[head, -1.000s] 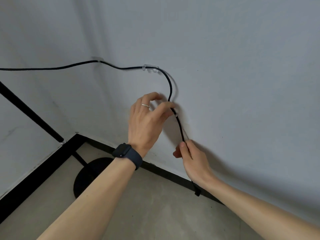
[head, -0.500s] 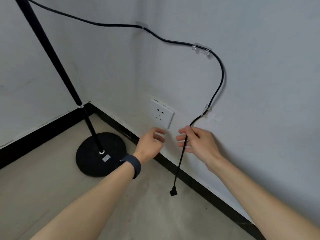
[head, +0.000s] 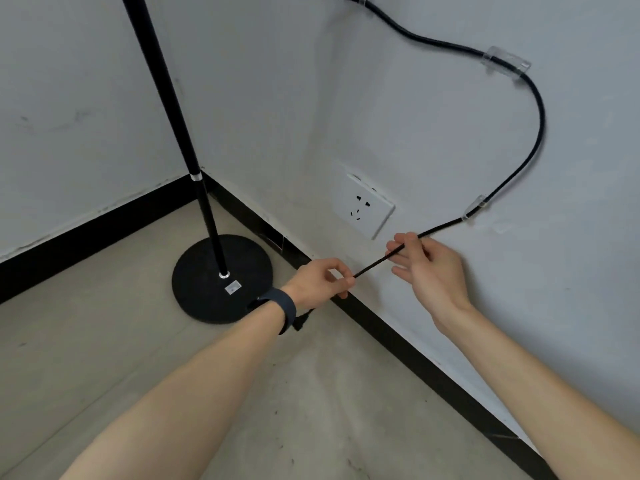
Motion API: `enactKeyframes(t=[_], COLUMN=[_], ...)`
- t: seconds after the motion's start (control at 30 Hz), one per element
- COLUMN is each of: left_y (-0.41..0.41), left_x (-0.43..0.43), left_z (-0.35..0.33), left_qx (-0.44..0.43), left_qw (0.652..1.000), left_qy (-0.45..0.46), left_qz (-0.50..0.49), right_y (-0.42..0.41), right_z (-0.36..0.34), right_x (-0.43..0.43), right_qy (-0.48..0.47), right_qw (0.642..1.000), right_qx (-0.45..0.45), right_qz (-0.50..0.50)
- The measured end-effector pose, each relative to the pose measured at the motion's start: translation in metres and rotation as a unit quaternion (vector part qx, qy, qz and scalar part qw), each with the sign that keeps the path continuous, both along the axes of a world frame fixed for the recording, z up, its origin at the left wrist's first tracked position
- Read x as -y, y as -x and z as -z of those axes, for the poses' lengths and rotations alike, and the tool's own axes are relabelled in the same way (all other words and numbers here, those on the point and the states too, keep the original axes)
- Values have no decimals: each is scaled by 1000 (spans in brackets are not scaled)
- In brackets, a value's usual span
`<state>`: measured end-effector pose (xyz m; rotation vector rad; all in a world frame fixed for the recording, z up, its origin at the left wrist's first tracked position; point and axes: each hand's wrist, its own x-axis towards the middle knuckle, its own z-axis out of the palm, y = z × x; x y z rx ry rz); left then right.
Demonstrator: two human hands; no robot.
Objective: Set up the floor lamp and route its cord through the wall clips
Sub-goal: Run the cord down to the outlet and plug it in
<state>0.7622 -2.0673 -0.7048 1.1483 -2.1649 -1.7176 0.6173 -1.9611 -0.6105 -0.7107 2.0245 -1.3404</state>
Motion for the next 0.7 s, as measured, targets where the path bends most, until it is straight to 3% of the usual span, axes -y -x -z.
enactKeyframes(t=[0.3, 0.47, 0.7], left_y=[7, 9, -13], left_x=[12, 18, 24], left_z=[3, 16, 49], left_qx=[18, 29, 152], left_qw=[997, 995, 972], left_qy=[80, 89, 180], left_qz=[-13, -29, 24], right_y=[-19, -27, -30], right_z=[43, 63, 87], right_x=[14, 26, 34], right_qy=[-157, -117, -102], right_qw=[987, 991, 987], right_qx=[3, 46, 18], right_qz=[-30, 48, 122])
